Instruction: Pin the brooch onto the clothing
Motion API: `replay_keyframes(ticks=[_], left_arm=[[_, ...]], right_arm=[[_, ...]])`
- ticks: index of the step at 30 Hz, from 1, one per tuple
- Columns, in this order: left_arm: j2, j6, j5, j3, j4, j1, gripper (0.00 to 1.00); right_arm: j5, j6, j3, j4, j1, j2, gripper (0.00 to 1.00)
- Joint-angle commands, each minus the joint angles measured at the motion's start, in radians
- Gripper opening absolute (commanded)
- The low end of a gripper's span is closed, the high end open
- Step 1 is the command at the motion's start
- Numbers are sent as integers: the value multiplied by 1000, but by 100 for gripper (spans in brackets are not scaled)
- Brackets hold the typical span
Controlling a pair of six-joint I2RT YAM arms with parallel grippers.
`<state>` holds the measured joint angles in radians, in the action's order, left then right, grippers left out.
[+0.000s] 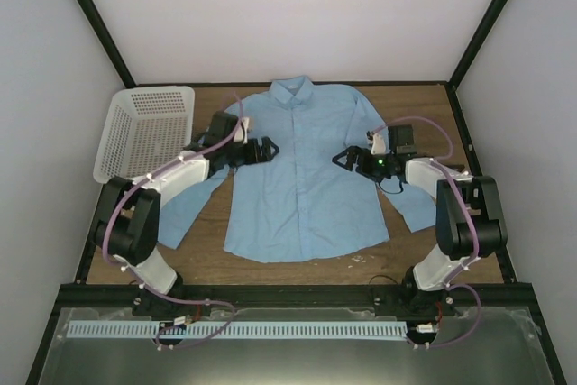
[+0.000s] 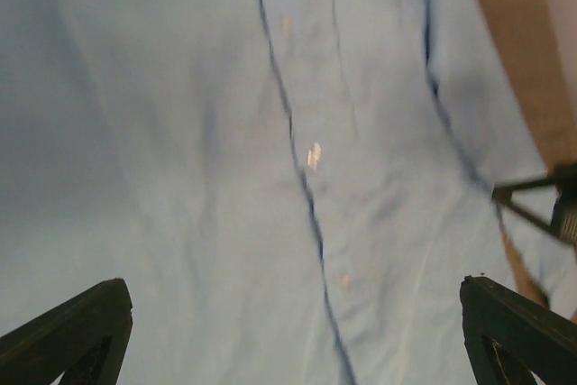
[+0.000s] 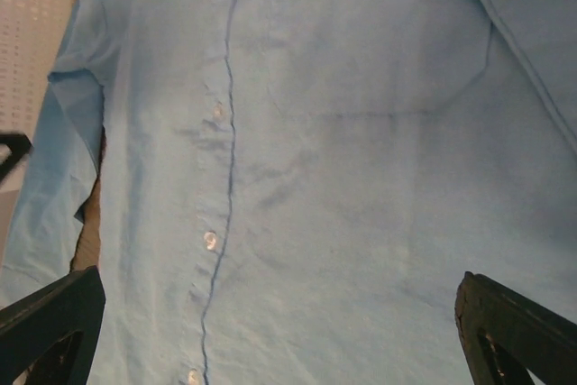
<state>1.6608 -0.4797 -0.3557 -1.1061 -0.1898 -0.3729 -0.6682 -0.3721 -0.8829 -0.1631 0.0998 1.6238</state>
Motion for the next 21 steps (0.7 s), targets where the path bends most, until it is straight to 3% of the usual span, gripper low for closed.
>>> replay_keyframes(ticks=[1,13,21], left_arm=[[-32,-44,-40,173,65,-46,100],[-248,-122,79,606,120,-49,100],[-450,-107,49,583,-10,-68,100]], right_arm=[[35,8,57,17,4,-17,100],[187,-8,295,29,-69,-159,100],[24,5,256,-44,-27,-303,100]])
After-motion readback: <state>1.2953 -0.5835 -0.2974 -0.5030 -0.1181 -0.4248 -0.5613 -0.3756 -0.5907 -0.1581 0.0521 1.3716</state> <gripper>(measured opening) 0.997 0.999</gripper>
